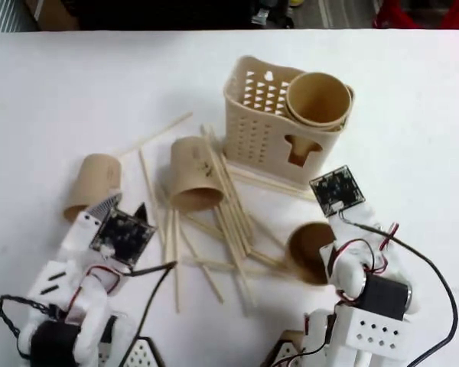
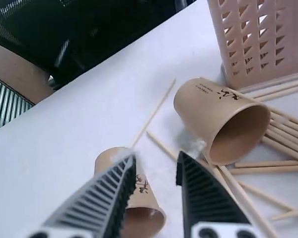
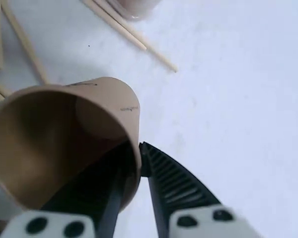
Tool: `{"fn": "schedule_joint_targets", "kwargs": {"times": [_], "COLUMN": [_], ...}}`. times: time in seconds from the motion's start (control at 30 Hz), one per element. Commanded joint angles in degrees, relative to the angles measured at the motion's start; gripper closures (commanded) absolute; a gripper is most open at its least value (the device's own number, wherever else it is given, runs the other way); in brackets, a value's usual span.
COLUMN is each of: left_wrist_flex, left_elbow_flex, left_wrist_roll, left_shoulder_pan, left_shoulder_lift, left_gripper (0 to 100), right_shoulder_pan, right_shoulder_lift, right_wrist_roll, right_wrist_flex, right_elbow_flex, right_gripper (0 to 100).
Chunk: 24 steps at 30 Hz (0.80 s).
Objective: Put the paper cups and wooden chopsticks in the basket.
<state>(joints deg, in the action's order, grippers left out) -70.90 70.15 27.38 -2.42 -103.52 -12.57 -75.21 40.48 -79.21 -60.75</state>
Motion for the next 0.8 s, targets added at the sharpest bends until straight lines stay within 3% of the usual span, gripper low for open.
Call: {"fn": "schedule_joint_targets", "kwargs": {"times": [0.0, 0.3, 0.5, 0.77], "left_wrist_flex": [2.11, 14.07, 28.22, 46.24], "left_elbow_flex": [-5.19, -8.0, -5.1, 0.0], "left_wrist_roll": [1.85, 1.85, -2.02, -3.43], "left_shoulder_pan": [0.04, -3.74, -8.92, -9.01], "left_shoulder_lift": [9.98, 38.37, 48.57, 61.67], "left_gripper": [80, 75, 75, 76], "right_shoulder_pan": [-0.57, -0.4, -0.22, -0.22], "right_shoulder_lift": [-0.48, -0.48, -0.48, -0.48], "right_wrist_roll": [-0.44, -0.44, -0.44, -0.35], "right_wrist_flex": [1.8, 1.89, 1.8, 1.8], "right_elbow_flex": [-0.44, -0.53, -0.62, -0.62], "right_gripper": [97.9, 97.9, 97.9, 97.9]}}
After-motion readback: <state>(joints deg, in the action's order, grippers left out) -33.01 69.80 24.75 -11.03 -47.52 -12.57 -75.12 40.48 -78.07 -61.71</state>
